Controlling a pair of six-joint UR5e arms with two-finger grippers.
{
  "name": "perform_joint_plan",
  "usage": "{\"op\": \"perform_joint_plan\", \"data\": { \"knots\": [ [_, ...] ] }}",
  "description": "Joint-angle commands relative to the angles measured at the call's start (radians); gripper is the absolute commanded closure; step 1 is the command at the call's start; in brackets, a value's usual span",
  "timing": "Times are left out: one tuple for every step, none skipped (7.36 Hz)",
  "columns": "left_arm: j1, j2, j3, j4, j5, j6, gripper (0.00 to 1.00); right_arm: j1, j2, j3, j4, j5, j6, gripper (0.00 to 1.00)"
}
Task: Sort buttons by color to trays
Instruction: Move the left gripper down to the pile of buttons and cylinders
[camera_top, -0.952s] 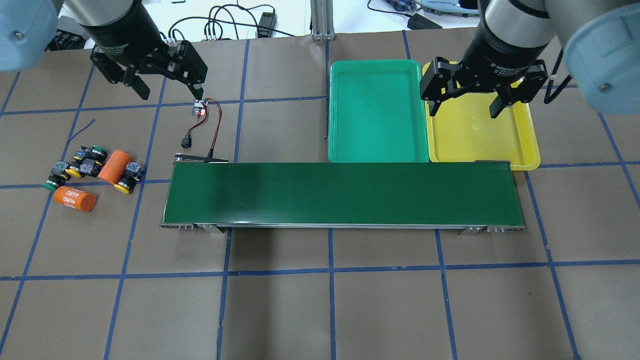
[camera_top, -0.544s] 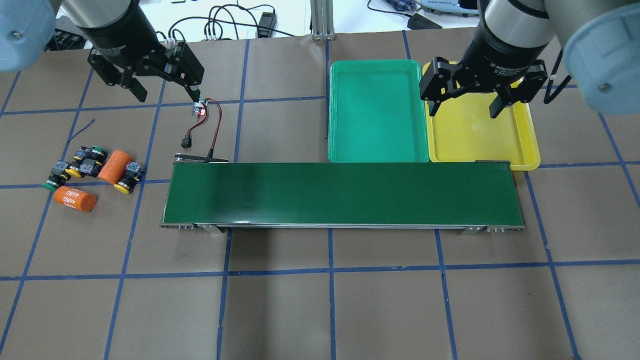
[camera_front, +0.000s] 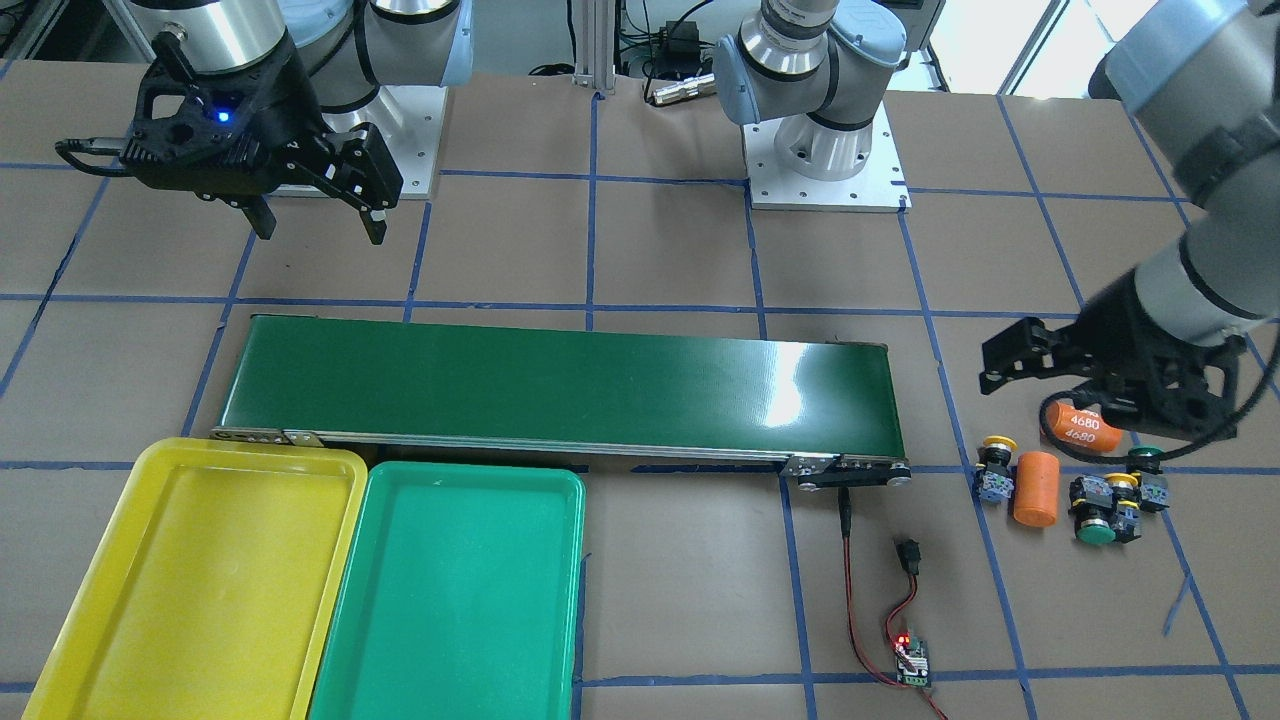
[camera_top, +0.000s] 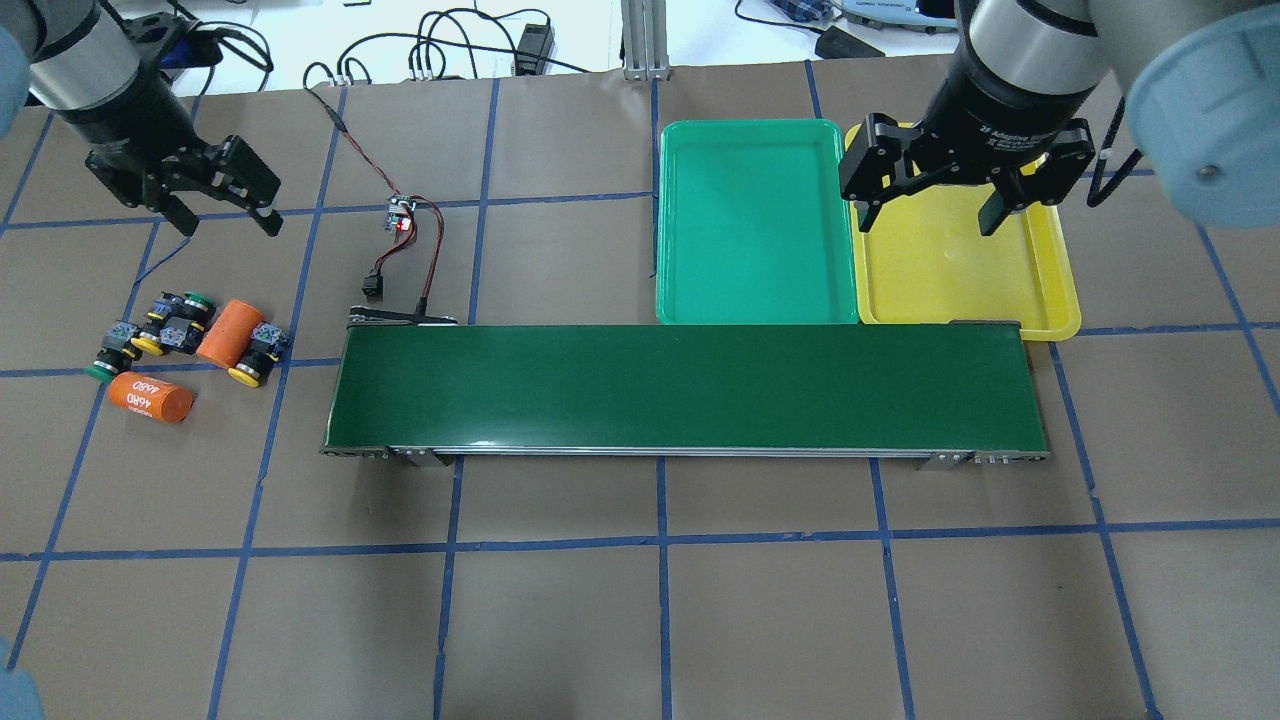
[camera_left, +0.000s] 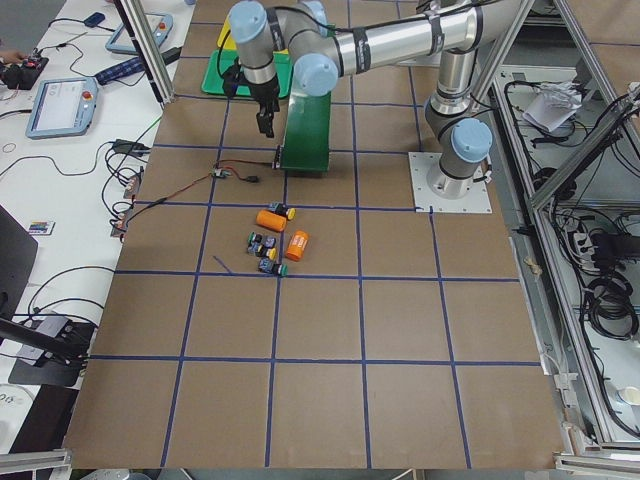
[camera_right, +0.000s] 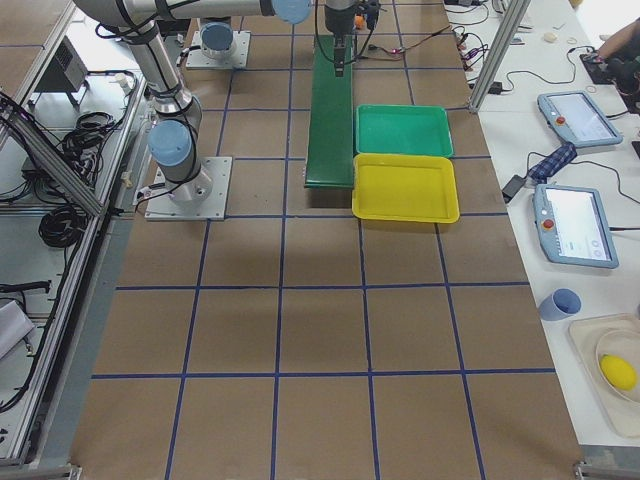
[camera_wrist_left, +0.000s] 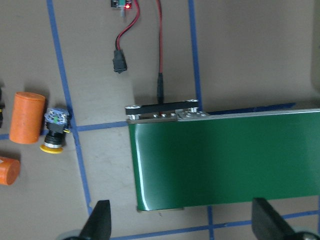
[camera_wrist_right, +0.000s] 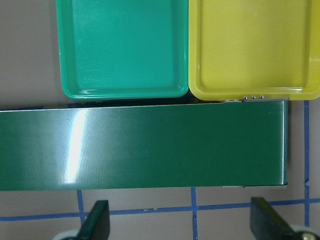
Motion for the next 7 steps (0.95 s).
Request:
{"op": "perform_joint_plan", "data": {
  "knots": [
    [0.151, -0.135, -0.025, 0.157, 0.000, 0.270, 0.00, 0.000, -0.001, 0.000, 0.000, 0.000, 0.001, 0.00],
    [0.158, -0.174, -0.045, 0.188, 0.001, 0.309, 0.00, 0.000, -0.002, 0.000, 0.000, 0.000, 0.001, 0.00],
    [0.167, -0.208, -0.048, 0.293, 0.012, 0.368, 0.00, 0.000, -0.001, 0.000, 0.000, 0.000, 0.001, 0.00],
    [0.179, -0.237, -0.060, 0.317, 0.030, 0.401, 0.00, 0.000, -0.001, 0.000, 0.000, 0.000, 0.001, 0.00],
    [0.178, -0.257, -0.088, 0.332, 0.029, 0.400, 0.00, 0.000, -0.001, 0.000, 0.000, 0.000, 0.001, 0.00],
    [0.172, -0.254, -0.122, 0.331, 0.026, 0.400, 0.00, 0.000, -0.001, 0.000, 0.000, 0.000, 0.001, 0.00],
    [0.179, -0.259, -0.140, 0.358, 0.027, 0.403, 0.00, 0.000, -0.001, 0.000, 0.000, 0.000, 0.001, 0.00]
  ]
}}
